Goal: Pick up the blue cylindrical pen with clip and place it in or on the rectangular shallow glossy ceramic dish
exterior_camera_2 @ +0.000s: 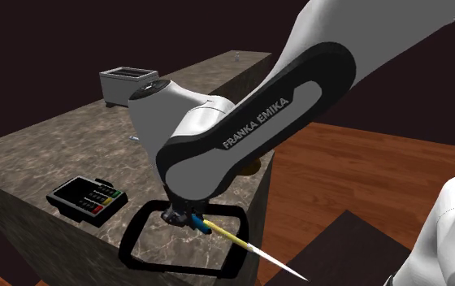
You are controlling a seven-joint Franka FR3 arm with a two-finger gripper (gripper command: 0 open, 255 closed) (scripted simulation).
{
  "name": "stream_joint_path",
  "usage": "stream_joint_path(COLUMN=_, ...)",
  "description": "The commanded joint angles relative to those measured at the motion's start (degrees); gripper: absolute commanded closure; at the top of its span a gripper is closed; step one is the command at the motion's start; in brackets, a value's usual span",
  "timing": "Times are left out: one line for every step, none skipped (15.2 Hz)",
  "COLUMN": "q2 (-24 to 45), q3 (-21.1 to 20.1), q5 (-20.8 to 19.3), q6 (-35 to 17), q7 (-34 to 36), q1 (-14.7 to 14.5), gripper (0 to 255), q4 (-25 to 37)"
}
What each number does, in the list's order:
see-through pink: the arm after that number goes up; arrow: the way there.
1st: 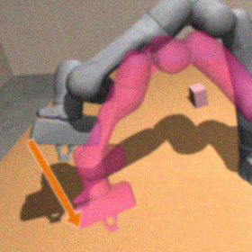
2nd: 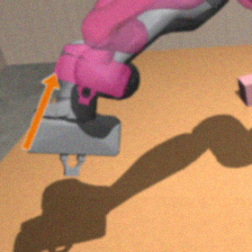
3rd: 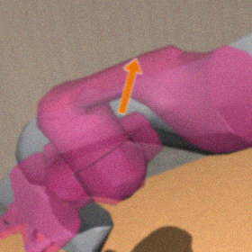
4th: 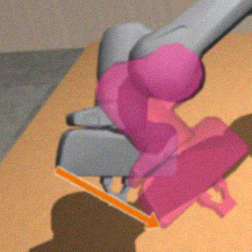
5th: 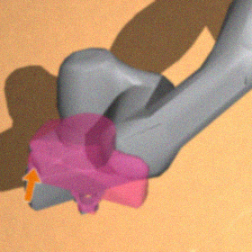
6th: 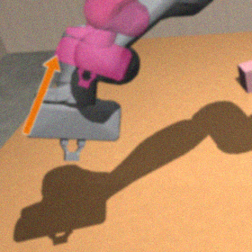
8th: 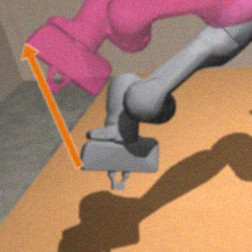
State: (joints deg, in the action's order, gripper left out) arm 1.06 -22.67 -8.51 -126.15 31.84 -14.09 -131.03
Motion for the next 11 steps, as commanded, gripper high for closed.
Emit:
stream_joint_path(q2=1.0, q3=0.1, q5=-0.7, q6=-1.5, q7=0.5, q1=0.0, gripper=255, q4=-0.6)
stream_joint_path(q2=1.5, q3=0.1, q5=-1.0, q6=-2.2, q7=0.8, q1=0.0, gripper=255, q4=-0.8)
stream_joint_path(q2=2.1, q3=0.1, q5=-1.4, q6=-2.9, q7=1.1, q1=0.0, gripper=255, q4=-1.0)
stream_joint_path(q2=2.7, q3=0.2, q5=-1.8, q6=-3.6, q7=1.5, q1=0.0, gripper=255, q4=-1.3)
stream_joint_path(q2=3.3, q3=0.2, q5=-2.2, q6=-4.3, q7=1.8, q1=0.0, gripper=255, q4=-1.5)
stream_joint_path(q2=3.4, q3=0.2, q5=-2.3, q6=-4.5, q7=1.9, q1=0.0, gripper=255, q4=-1.5)
stream_joint_path(q2=3.4, q3=0.2, q5=-2.3, q6=-4.5, q7=1.9, q1=0.0, gripper=255, q4=-1.5)
stream_joint_path(q2=3.4, q3=0.2, q5=-2.3, q6=-4.5, q7=1.9, q1=0.0, gripper=255, q4=-1.5)
stream_joint_path(q2=3.4, q3=0.2, q5=-2.3, q6=-4.5, q7=1.9, q1=0.0, gripper=255, q4=-1.5)
stream_joint_path(q2=3.4, q3=0.2, q5=-2.3, q6=-4.5, q7=1.9, q1=0.0, gripper=255, q4=-1.5)
stream_joint_path(q2=3.4, q3=0.2, q5=-2.3, q6=-4.5, q7=1.9, q1=0.0, gripper=255, q4=-1.5)
